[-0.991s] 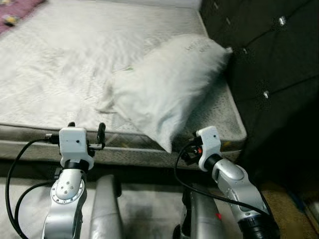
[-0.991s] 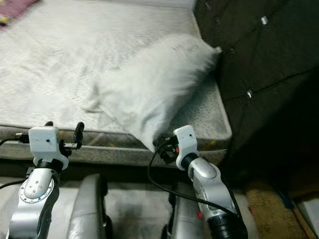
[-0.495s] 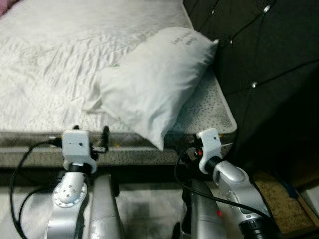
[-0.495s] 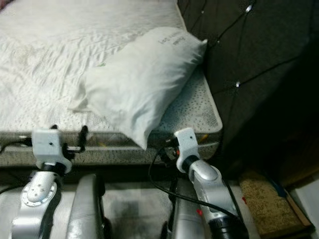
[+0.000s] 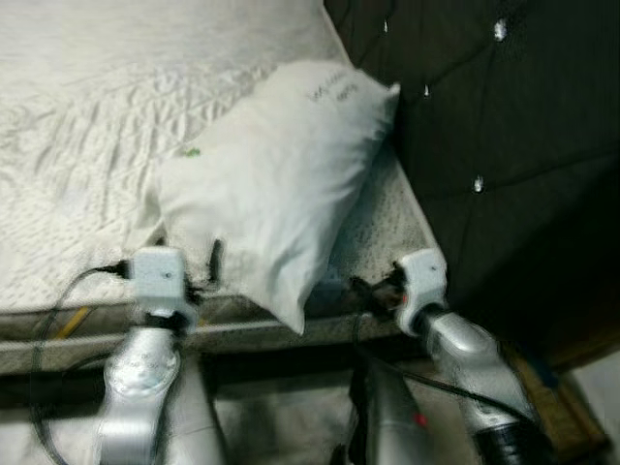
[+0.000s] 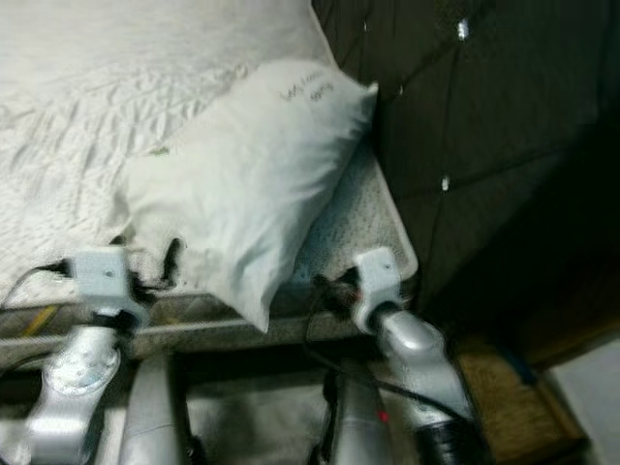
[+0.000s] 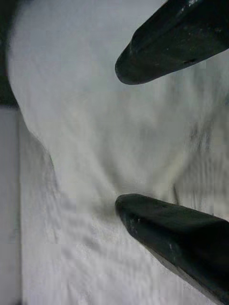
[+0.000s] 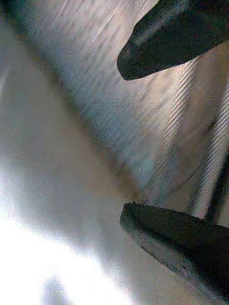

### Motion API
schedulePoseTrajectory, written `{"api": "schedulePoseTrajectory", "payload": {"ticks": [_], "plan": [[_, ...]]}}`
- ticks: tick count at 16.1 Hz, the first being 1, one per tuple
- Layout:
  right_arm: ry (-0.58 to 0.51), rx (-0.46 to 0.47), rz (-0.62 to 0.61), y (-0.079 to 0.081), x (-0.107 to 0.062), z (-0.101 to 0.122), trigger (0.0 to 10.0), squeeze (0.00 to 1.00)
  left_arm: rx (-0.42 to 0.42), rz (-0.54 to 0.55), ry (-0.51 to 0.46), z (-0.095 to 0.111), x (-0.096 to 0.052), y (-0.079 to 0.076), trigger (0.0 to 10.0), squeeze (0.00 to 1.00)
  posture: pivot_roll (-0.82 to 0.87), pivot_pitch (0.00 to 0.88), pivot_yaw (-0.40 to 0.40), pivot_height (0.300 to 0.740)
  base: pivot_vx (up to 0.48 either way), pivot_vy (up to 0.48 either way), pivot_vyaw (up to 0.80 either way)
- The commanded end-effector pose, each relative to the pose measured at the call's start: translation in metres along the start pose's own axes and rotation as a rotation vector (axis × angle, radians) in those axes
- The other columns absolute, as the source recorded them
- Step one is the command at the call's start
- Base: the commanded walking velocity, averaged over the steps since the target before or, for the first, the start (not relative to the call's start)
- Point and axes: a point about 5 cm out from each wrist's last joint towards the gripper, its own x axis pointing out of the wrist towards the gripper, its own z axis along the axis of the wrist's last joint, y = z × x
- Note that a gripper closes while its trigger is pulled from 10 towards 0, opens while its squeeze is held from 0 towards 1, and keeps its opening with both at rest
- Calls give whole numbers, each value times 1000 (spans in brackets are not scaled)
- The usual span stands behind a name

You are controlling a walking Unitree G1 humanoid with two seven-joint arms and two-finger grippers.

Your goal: Clean up the room

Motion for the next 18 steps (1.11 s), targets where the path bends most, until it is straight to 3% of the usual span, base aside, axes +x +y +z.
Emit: {"api": "schedulePoseTrajectory", "payload": {"ticks": [1, 8, 12, 13, 14, 16, 18], "plan": [[15, -13, -13, -6, -5, -3, 10000, 0, -9, -14, 4, 0, 1, -8, 10000, 0, 53, 74, -74, 511, 0, 0, 0], [117, -23, 122, -9, -6, -10, 10000, 0, -7, 0, 58, -5, -7, -7, 10000, 0, 67, 76, -75, 487, 0, 0, 0], [152, -17, 282, -5, -1, -3, 10000, 0, 63, 45, 118, -13, -34, 8, 10000, 0, 99, 82, -79, 487, 0, 0, 0], [151, 46, 279, -6, 5, 2, 10000, 0, 80, 98, 135, -15, -43, 17, 10000, 0, 126, 87, -85, 487, 0, 0, 0], [152, 51, 306, -8, 8, 5, 10000, 0, 87, 122, 144, -15, -48, 21, 10000, 0, 140, 88, -87, 487, 0, 0, 0], [154, 120, 316, -13, 12, 11, 10000, 0, 86, 124, 148, -14, -52, 22, 10000, 0, 150, 89, -88, 487, 0, 0, 0], [198, 192, 419, -2, 15, 17, 10000, 0, 94, 122, 155, -13, -55, 23, 10000, 0, 161, 86, -84, 487, 0, 0, 0]]}}
